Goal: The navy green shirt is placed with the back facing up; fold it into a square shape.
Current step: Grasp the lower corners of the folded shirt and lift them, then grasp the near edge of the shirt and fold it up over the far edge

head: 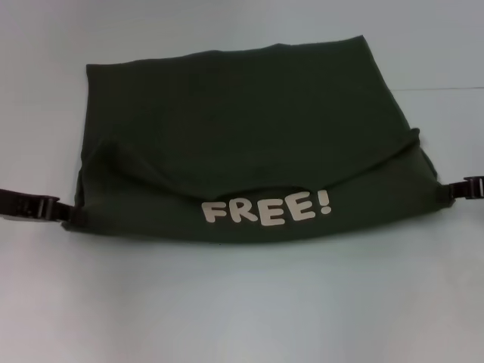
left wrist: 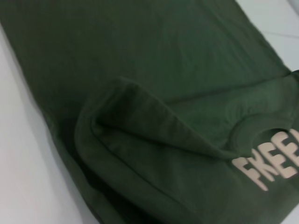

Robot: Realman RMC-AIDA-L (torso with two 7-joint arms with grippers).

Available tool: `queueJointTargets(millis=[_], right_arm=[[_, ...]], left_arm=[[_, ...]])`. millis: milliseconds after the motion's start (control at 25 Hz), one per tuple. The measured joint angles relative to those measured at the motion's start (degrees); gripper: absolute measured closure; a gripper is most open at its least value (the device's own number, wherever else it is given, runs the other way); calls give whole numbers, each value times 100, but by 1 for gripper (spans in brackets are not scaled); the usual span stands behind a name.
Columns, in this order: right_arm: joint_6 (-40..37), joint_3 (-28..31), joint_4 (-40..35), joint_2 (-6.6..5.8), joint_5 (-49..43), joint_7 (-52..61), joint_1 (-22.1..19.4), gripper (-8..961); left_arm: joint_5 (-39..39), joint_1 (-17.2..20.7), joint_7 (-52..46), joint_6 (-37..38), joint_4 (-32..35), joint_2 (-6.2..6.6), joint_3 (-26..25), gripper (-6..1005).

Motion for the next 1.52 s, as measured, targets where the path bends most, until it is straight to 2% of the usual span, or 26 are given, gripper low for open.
queueJointTargets(millis=[200, 440, 800, 1080, 1240, 1360, 1520], right_arm=[[-589, 521, -54, 1, 2, -254, -232, 926], [-1055, 811, -365, 134, 80, -369, -603, 926], [-1682, 1120, -394, 221, 337, -671, -1068, 927], [-2106, 1324, -420, 261, 433, -757, -1283, 927], [-2267, 1471, -606, 356, 448, -758, -1424, 926], [-2374, 1588, -730, 412, 454, -764, -1482, 926], [-2336, 1693, -729, 414, 505, -814, -1393, 926]], left_arm=[[209, -67, 31, 257, 46, 105, -245, 970], [306, -134, 133, 782, 107, 199, -312, 969], [373, -142, 267, 1363, 316, 254, -313, 970], [394, -72, 322, 1532, 493, 291, -337, 970], [448, -48, 380, 1609, 534, 298, -375, 970], [519, -34, 428, 1618, 543, 300, -415, 970], [453, -47, 502, 1607, 546, 317, -535, 970]])
